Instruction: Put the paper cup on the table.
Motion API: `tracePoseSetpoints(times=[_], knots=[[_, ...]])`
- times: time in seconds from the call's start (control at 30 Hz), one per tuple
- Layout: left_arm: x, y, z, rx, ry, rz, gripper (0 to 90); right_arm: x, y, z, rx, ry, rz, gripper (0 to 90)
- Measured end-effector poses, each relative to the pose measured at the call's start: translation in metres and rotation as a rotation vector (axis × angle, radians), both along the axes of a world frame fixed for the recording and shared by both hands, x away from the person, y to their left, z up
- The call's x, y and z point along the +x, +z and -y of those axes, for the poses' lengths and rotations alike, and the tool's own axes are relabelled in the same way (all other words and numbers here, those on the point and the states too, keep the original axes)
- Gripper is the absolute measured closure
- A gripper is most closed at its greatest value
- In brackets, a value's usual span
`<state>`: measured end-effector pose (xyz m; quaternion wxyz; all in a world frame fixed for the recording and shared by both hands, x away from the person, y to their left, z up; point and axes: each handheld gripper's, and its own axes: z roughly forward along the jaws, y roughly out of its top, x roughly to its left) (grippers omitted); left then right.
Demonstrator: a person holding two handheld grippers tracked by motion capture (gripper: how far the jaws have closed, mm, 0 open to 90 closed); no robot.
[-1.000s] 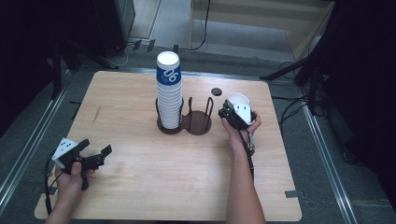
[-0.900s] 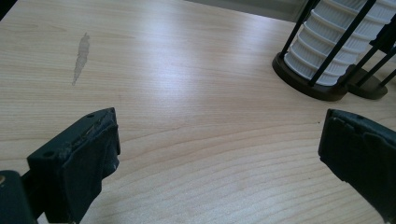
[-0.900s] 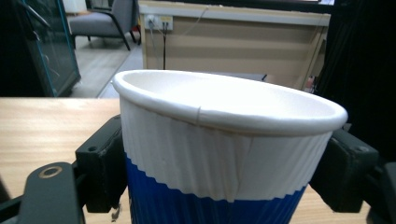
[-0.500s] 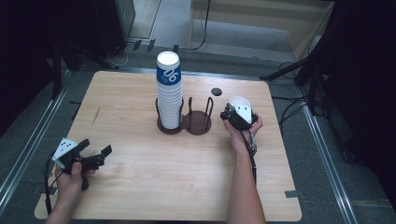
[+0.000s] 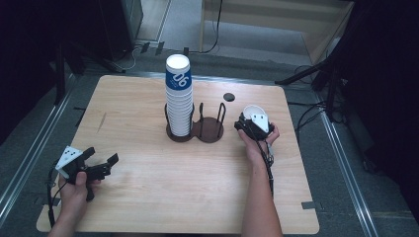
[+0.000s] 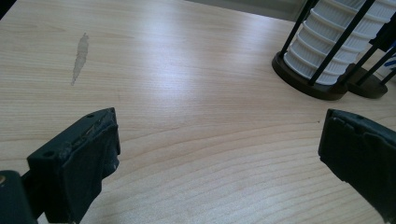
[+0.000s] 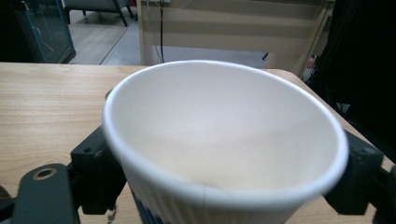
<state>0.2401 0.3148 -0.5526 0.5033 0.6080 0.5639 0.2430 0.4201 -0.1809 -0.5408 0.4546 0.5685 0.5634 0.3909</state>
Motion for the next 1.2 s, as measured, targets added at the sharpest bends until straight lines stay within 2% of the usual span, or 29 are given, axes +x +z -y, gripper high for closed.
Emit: tracePoseSetpoints(times=[0.17, 0.27, 0.37, 0.67, 0.93, 1.2], knots=[[0.001, 0.0, 0.0, 0.001, -0.001, -0.002, 0.0, -0.002, 0.0, 0.003, 0.019, 0.008, -0.016, 11.4], [0.001, 0.0, 0.001, 0.002, -0.001, -0.003, 0.0, -0.005, 0.003, 0.004, 0.046, 0.04, -0.029, 1.3], [0.001, 0.0, 0.001, 0.004, 0.0, -0.002, 0.0, -0.008, 0.005, 0.005, 0.055, 0.072, -0.048, 0.0], [0.001, 0.0, 0.001, 0.004, 0.001, -0.003, 0.0, -0.022, 0.01, 0.018, 0.096, 0.087, -0.031, 0.0], [0.001, 0.0, 0.001, 0.01, 0.001, -0.002, 0.0, -0.043, 0.018, 0.028, 0.088, 0.155, -0.002, 0.0], [0.001, 0.0, 0.001, 0.019, -0.001, -0.004, 0.0, -0.068, 0.027, 0.04, 0.105, 0.181, 0.035, 0.0]])
